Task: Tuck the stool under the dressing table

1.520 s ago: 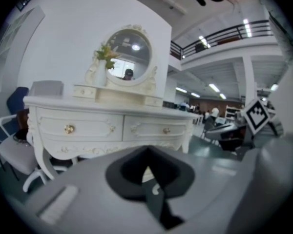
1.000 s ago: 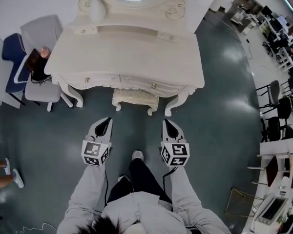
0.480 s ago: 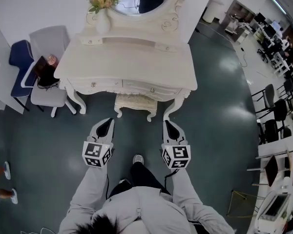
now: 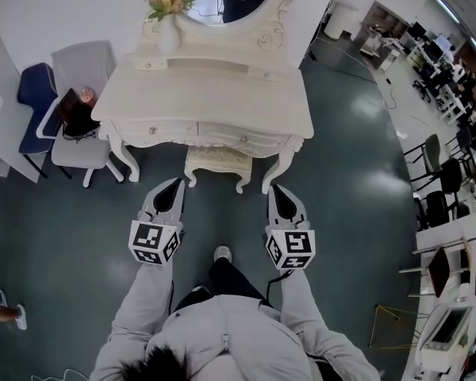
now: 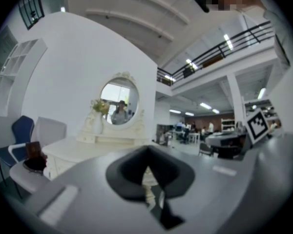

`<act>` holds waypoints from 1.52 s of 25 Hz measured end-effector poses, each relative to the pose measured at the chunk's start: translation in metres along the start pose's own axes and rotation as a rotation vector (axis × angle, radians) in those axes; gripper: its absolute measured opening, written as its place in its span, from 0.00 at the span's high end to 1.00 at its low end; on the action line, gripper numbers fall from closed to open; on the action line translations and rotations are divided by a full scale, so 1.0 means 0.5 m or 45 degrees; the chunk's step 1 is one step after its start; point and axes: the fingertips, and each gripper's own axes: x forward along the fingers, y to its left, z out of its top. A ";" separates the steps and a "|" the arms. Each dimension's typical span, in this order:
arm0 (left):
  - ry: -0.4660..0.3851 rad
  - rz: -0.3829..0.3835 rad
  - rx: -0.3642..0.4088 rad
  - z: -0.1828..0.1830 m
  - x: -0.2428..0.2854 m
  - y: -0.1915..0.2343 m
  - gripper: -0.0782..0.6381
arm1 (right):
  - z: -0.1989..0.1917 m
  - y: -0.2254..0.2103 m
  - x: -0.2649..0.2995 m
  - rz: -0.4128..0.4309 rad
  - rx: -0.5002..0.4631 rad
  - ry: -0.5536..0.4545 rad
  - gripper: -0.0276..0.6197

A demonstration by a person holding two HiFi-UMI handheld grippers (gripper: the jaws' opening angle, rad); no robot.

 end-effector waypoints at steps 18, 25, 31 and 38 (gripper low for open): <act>-0.188 0.010 0.004 0.121 -0.125 -0.059 0.88 | 0.123 0.043 -0.139 -0.024 0.022 -0.188 0.95; -0.212 0.030 0.021 0.133 -0.172 -0.063 0.88 | 0.128 0.059 -0.181 -0.063 0.024 -0.214 0.95; -0.223 0.027 0.042 0.139 -0.201 -0.071 0.88 | 0.131 0.081 -0.203 -0.069 0.013 -0.222 0.95; -0.227 0.028 0.049 0.141 -0.214 -0.072 0.88 | 0.139 0.104 -0.207 -0.056 0.011 -0.230 0.95</act>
